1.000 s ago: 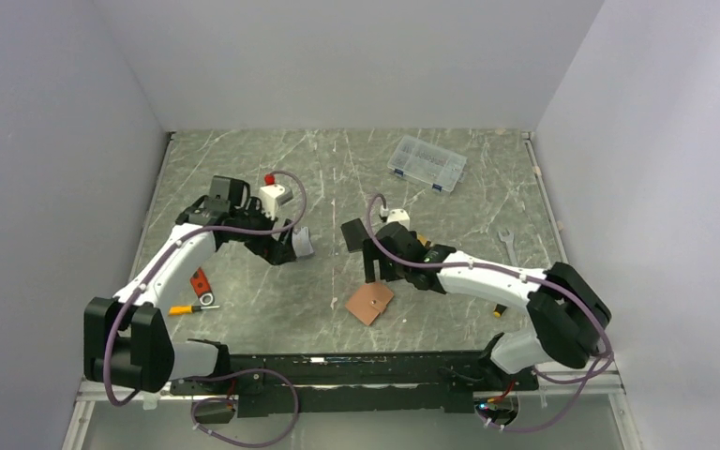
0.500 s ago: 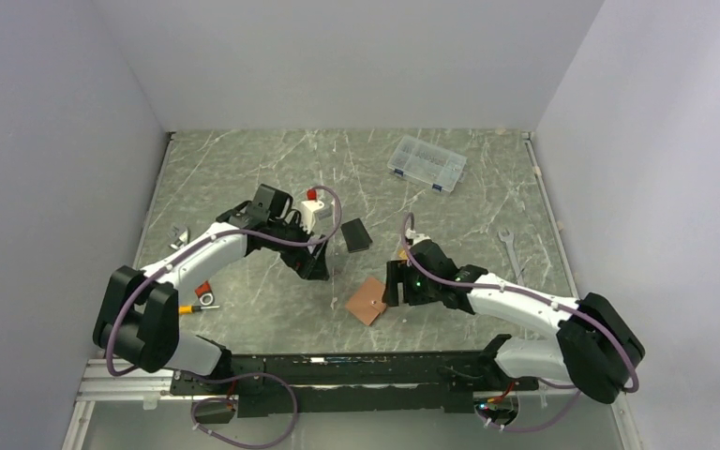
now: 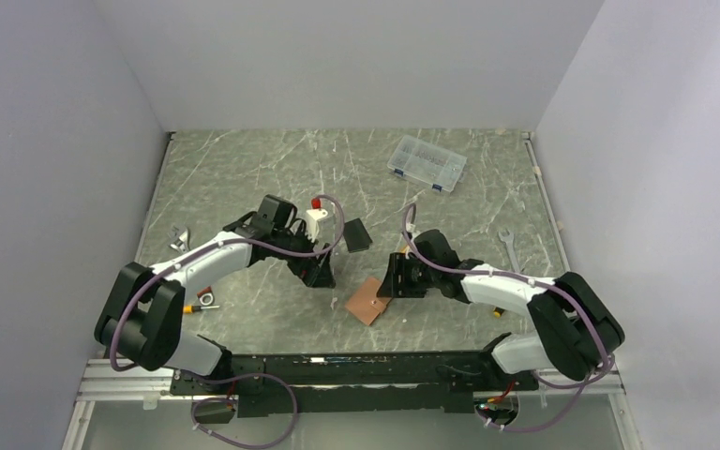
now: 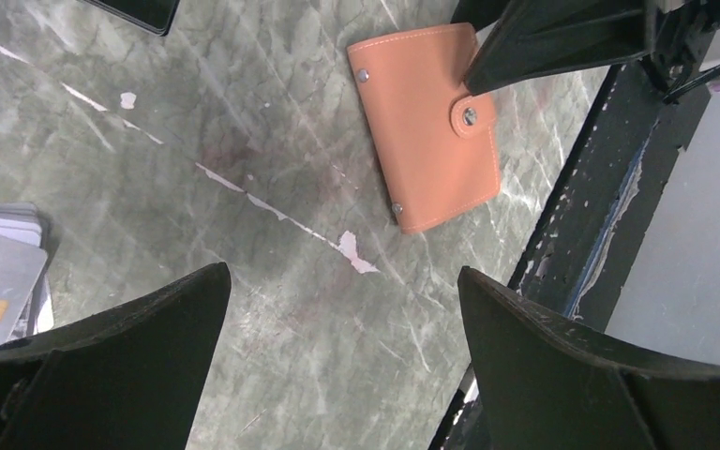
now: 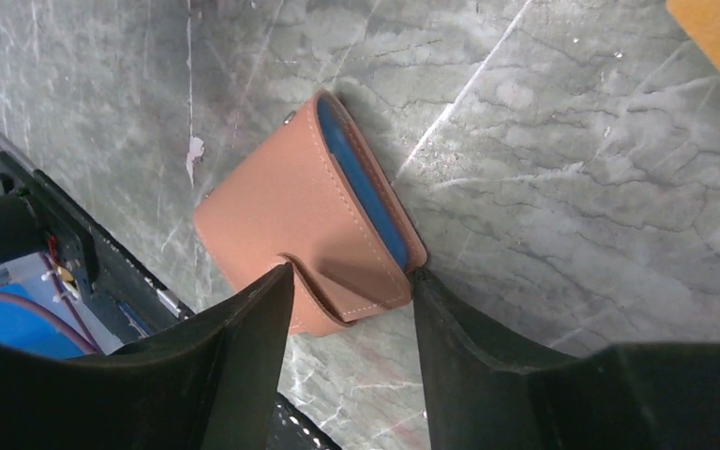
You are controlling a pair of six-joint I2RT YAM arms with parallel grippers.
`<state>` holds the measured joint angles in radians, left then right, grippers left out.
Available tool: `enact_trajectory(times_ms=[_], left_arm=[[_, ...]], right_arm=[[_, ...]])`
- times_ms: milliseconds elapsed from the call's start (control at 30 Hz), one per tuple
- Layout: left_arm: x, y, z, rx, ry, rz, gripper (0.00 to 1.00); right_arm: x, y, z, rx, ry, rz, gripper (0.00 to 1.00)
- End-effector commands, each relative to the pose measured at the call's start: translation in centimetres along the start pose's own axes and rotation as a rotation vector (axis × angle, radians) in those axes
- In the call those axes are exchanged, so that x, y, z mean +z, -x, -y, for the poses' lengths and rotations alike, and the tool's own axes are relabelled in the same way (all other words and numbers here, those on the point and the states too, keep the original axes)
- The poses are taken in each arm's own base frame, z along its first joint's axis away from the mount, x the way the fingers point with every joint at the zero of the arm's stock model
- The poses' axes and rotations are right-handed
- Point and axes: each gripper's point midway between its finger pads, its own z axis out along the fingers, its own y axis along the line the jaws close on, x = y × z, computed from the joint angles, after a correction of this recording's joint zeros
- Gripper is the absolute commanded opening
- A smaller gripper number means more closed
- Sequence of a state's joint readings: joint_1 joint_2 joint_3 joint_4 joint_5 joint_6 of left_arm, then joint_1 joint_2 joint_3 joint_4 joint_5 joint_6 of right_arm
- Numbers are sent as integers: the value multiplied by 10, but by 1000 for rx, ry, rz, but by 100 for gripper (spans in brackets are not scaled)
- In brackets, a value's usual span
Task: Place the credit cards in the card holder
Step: Pick up the card holder from the center of the board.
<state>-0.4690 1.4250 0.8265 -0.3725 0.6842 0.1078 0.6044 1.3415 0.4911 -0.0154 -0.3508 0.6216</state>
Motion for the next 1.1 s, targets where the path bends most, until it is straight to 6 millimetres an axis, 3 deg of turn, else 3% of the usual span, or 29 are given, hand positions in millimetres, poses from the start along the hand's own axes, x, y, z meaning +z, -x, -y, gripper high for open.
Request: enact_trajectory(times_ms=[0,167,300,433,600,767,1067], left_arm=[[8,9,11,10,-84,66,99],[17,11,13,2,-130,85,99],[19,7,15,3,-150,92,99],[15,8,20,39,-167,100,99],[-3,27,27,53,-219,136,99],[-25,35,29,83,-270,171,99],[-61,46,22,154,-315,267,99]], right_arm=[[6,-6,0,4,31,-26,45],[13,-9,8,-1,0,-46,25],[15,3,4,-21,2,-21,0],[7,29,-13,-72,31,63,0],[-8,57,-45,-192,84,149,0],[-26,73,-81,-316,179,190,0],[-54,77,-125,-502,329,135,0]])
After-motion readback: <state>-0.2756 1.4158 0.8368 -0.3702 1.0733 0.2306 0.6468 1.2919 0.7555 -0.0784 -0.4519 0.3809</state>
